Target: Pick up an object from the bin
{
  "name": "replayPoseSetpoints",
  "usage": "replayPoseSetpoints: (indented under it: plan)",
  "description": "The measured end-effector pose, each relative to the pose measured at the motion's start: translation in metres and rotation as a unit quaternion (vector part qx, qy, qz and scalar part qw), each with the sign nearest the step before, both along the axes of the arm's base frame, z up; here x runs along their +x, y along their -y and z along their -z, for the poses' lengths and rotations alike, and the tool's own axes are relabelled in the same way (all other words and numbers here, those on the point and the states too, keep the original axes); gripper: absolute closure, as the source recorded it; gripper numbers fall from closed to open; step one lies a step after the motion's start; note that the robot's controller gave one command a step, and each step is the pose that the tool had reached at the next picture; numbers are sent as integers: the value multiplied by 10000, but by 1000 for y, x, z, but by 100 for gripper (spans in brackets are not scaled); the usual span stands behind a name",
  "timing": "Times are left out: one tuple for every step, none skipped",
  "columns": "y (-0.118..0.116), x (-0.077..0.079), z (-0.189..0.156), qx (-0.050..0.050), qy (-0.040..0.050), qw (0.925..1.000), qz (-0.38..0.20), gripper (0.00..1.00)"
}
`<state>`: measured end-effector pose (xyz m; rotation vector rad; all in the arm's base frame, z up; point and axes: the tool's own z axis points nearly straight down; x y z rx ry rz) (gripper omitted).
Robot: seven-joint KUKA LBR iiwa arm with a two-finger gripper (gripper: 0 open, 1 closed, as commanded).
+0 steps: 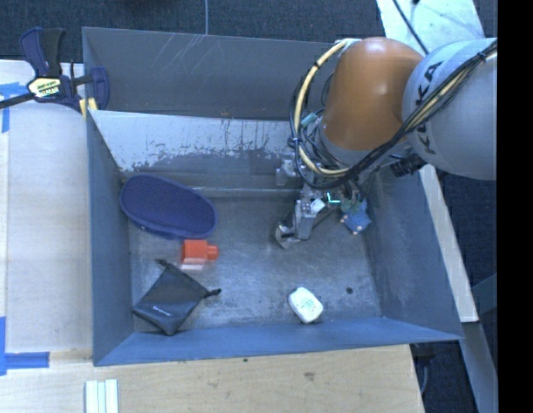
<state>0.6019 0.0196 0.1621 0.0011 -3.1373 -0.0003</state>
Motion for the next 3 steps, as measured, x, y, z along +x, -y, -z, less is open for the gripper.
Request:
replayPoseSetpoints:
  plan:
    - [54,15,64,-12,32,9899,1415,0]
    - [49,17,59,24,40,9903,1390,100]
    - [68,-47,-55,-7,27,9886,1504,100]
